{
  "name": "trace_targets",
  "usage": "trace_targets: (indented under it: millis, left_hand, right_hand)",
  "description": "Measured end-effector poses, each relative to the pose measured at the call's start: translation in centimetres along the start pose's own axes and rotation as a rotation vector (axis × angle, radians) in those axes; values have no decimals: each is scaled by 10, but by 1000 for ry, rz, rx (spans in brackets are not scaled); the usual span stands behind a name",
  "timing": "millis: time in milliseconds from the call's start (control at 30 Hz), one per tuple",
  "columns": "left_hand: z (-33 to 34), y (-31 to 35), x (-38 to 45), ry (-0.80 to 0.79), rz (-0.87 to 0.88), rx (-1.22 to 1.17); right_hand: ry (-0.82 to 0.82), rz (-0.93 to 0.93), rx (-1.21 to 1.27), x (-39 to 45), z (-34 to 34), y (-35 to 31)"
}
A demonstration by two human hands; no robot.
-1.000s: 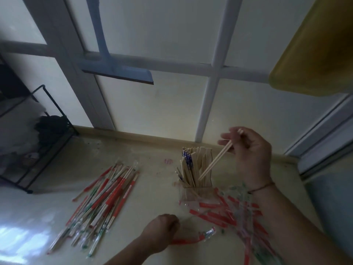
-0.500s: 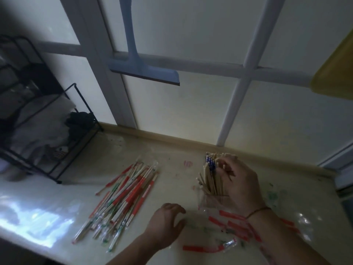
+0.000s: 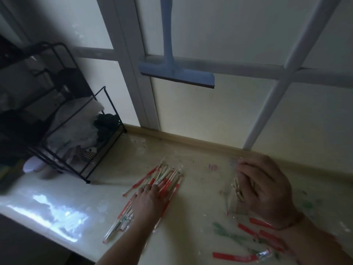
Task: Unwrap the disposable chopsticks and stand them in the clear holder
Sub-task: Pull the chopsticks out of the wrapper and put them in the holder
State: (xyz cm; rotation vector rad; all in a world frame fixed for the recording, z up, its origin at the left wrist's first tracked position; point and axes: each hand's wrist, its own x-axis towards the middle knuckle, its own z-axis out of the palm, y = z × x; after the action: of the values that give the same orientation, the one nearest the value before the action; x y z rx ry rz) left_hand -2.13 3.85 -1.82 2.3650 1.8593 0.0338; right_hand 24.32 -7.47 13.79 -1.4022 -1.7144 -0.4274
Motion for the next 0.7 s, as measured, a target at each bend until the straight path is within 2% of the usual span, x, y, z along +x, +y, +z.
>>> trace_targets:
  millis: [167,267,333,433,533,567,633,700]
  left_hand:
    - [-5,-6,9,-69,39,109]
    - [-6,-12,10,-89,55,62]
    - [-9,-17,7,-30,97,-67]
    - [-24,-15,-5,139,366,-184]
    - [-49,-4,-18,208,587,-183]
    - [-61,1,-19,211,645,-170]
    - [-82,9,-18,264,748,-180]
    - [-99,20,-19,397,832,-298]
  right_hand:
    - [-75,-33,100,-3,32,-17]
    - [-119,-24,139,-7,46,-29]
    - [-151,-20,179,-10,54,-35]
    - [-304,-33,65,-18,59,-39]
    - [-603,-54,-255,-31,65,-40]
    - [-695,-10,-284,-37,66,-42]
    - [-759,153,-244,-51,64,-44]
    - [-756,466,-75,-60,52,-52]
